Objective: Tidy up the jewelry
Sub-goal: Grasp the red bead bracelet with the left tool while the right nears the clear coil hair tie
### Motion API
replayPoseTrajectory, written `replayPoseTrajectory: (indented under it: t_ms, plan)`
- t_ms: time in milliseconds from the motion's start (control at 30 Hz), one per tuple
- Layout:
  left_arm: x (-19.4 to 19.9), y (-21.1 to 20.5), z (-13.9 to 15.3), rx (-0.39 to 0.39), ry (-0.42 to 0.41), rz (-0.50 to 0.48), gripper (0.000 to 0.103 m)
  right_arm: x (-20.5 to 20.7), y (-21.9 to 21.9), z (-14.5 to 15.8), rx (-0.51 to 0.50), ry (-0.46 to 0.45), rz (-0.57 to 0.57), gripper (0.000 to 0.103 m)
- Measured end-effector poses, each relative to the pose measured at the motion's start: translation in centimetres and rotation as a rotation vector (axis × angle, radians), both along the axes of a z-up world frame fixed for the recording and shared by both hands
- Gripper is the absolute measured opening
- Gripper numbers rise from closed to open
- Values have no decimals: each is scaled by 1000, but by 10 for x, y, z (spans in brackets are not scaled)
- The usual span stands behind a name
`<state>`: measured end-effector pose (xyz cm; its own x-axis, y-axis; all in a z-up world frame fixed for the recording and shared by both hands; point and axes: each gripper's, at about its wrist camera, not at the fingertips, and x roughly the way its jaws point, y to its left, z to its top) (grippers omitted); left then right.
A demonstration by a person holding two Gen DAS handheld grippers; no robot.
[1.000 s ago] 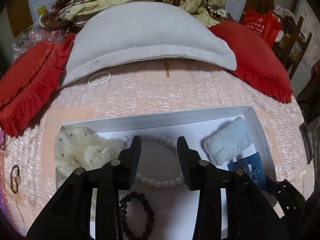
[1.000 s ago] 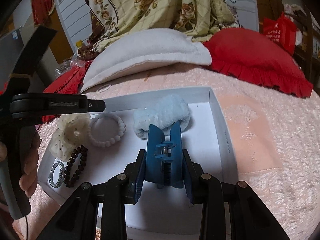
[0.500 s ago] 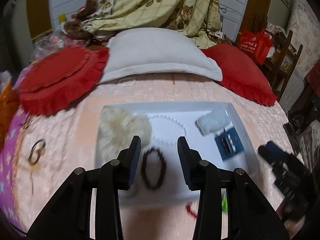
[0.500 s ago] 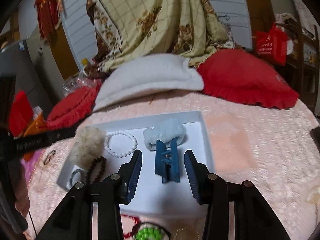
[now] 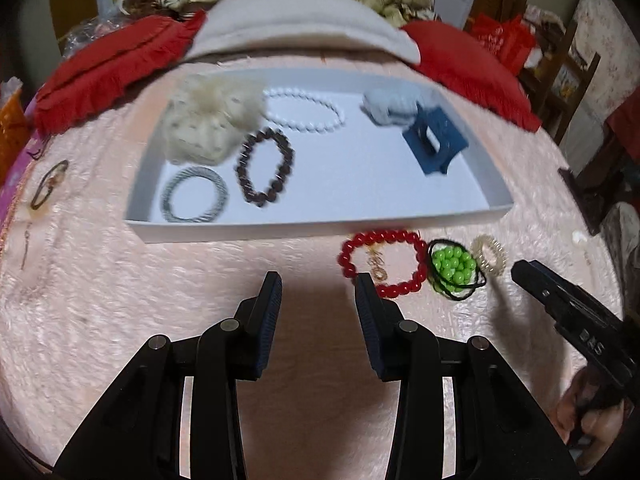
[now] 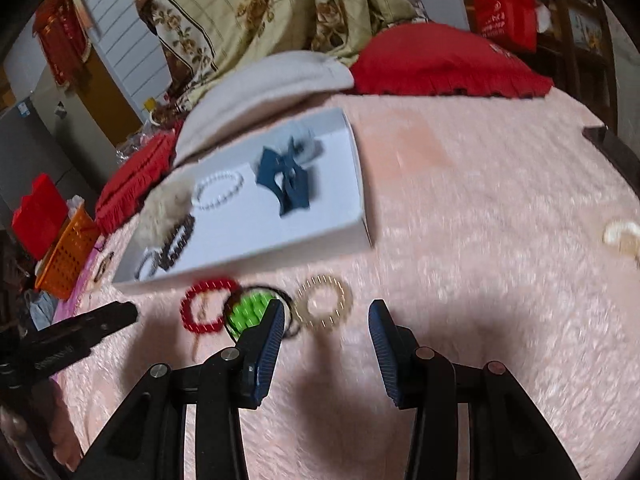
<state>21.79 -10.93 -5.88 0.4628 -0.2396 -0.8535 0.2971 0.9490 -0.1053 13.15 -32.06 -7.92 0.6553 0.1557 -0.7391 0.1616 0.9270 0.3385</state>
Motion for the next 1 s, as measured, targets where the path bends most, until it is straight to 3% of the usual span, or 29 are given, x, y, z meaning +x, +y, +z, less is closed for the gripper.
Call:
replayPoseTrajectory:
  t_ms: [367, 500, 667, 833, 1000]
  plan:
    - [17, -36, -27, 115, -29, 53, 37, -2, 1, -5, -2, -28, 14, 42]
    - [12, -34, -26, 146, -40, 47, 15, -2, 1, -7, -8, -25, 18, 42]
    - [-4, 2, -25, 187, -50, 63, 13, -4, -5, -8, -15, -16, 12, 42]
    - [-20, 47, -26, 99, -20, 68, 13, -5, -6, -10, -39, -11, 19, 42]
    - [-25, 57, -26, 75, -39, 65, 14, 6, -2, -10, -80, -16, 1, 42]
